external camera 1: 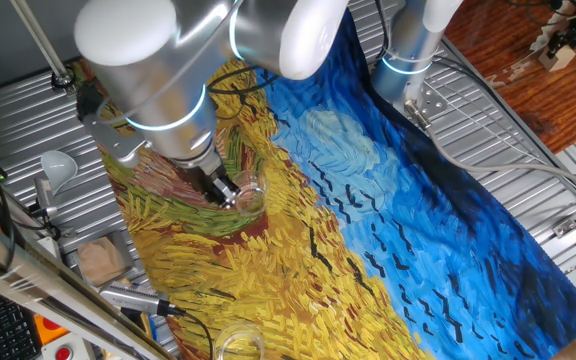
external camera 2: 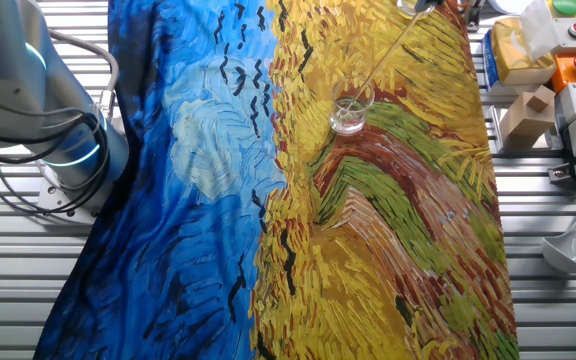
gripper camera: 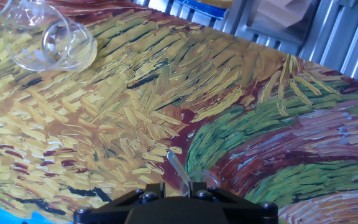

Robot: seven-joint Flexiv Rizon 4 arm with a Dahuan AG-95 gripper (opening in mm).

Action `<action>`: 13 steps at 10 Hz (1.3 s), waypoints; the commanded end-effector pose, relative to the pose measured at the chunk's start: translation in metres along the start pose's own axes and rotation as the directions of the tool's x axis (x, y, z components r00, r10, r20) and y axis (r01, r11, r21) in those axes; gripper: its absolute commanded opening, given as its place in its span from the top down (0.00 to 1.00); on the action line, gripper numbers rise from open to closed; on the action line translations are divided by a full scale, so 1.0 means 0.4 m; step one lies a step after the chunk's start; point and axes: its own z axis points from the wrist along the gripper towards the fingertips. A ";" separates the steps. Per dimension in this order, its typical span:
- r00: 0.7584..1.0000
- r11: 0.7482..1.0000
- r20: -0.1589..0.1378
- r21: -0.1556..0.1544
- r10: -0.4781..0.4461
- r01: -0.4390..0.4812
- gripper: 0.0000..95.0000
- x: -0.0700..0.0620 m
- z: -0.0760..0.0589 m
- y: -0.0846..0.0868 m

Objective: Stir the beaker with a glass rod

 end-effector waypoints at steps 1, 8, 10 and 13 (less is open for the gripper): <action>1.000 1.000 -0.002 0.000 0.000 0.000 0.80 -0.008 0.002 -0.001; 1.000 1.000 -0.012 0.021 -0.005 0.005 0.80 -0.024 0.023 0.004; 1.000 0.999 -0.018 0.035 -0.008 0.009 1.00 -0.024 0.023 0.004; 1.000 0.998 -0.024 0.058 -0.014 0.015 1.00 -0.023 0.022 0.002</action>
